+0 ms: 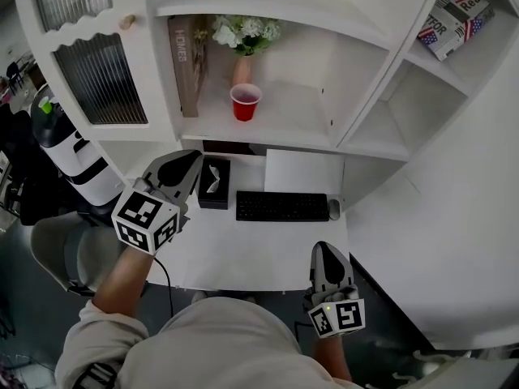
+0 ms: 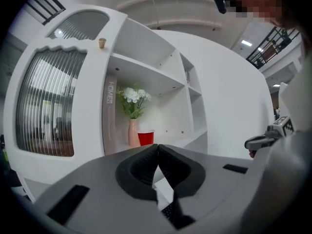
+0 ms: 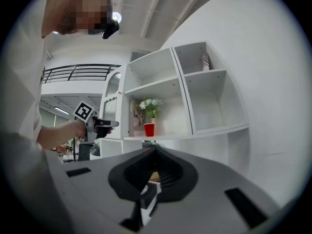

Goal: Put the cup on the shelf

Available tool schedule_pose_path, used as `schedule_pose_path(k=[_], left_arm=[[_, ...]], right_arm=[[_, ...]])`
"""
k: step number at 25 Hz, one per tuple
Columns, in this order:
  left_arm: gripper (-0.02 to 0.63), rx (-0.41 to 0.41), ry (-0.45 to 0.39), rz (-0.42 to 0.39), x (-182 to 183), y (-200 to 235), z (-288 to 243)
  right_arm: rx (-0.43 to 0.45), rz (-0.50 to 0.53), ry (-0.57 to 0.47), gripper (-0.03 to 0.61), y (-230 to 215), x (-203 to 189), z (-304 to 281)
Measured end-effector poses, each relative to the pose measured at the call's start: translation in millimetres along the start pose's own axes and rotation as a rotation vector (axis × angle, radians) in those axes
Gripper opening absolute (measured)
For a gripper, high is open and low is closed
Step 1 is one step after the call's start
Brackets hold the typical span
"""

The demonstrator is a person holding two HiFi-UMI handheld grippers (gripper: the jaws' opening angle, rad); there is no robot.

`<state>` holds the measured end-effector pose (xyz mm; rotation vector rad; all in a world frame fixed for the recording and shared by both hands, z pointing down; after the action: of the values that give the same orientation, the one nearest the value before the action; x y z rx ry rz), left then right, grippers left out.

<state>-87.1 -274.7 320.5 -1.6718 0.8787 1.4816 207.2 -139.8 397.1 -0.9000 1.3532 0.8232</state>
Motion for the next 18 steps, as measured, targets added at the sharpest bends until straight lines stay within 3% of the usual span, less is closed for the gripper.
schedule_pose_path(k=[18], left_arm=[[0.003, 0.000, 0.008, 0.087, -49, 2, 58]], right_arm=[[0.080, 0.047, 0.003, 0.003, 42, 8, -13]])
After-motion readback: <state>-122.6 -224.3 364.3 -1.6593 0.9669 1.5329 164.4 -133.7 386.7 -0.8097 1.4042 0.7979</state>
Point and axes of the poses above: the fingertips, and each gripper's own axes: z backward along the fingers, y to its left, x out of its top, the point moved 4 cm from there along z, backward along the fingers, and after that the axes turned 3 degrees about x, right-handed, at the moved point
